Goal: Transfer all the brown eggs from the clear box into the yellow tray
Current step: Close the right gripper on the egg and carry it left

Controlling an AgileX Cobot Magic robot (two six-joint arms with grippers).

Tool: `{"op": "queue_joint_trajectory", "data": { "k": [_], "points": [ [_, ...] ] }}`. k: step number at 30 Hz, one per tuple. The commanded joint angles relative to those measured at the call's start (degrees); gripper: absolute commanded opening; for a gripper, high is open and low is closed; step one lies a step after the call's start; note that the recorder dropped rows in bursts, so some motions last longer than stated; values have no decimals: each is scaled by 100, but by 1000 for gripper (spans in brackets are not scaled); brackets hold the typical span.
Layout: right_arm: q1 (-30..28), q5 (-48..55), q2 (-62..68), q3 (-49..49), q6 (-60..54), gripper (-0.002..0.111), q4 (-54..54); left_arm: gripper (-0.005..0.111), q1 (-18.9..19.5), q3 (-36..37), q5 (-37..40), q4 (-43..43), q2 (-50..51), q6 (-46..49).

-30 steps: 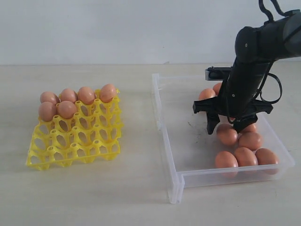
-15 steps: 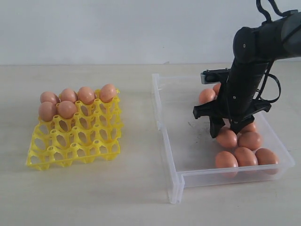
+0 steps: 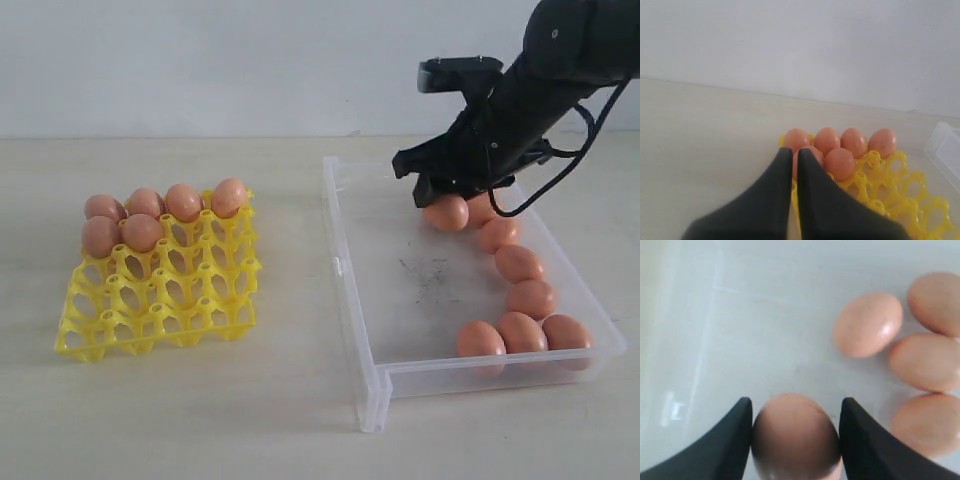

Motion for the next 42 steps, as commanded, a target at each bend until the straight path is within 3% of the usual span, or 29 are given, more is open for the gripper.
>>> {"op": "queue_joint_trajectory", "data": {
  "k": [1,3,6,14,17,20,24,26,30,35,42],
  "points": [
    [260,-675,-312,295,-1823,0,1573,4,-16,31,6,36,-46,-38],
    [603,-1788,-460,763,-2461,0,2036,4,-16,31,6,36,-46,-38],
    [1066,-3288,-562,1432,-2532,0,2309,4,-16,31,6,36,-46,-38],
    [1845,-5062,-562,1871,-2183,0,2176,4,-16,31,6,36,-46,-38],
    [2037,-5581,-562,1920,-1425,0,1490,4,-16,31,6,36,-46,-38],
    [2116,-6042,-562,2003,87,0,9,4,-16,31,6,36,-46,-20],
    [2116,-7513,-572,2335,2452,0,-2086,4,-16,31,6,36,-46,-20],
    [2116,-8330,-572,2499,2913,0,-2523,4,-16,31,6,36,-46,-20],
    [2116,-9422,-572,2734,3170,0,-3030,4,-16,31,6,36,-46,-20],
    [2116,-9541,-514,2734,3046,0,-3387,4,-16,31,6,36,-46,-20],
    [2116,-10789,309,2556,2829,0,-3503,4,-16,31,6,36,-46,-20]
  ]
}}
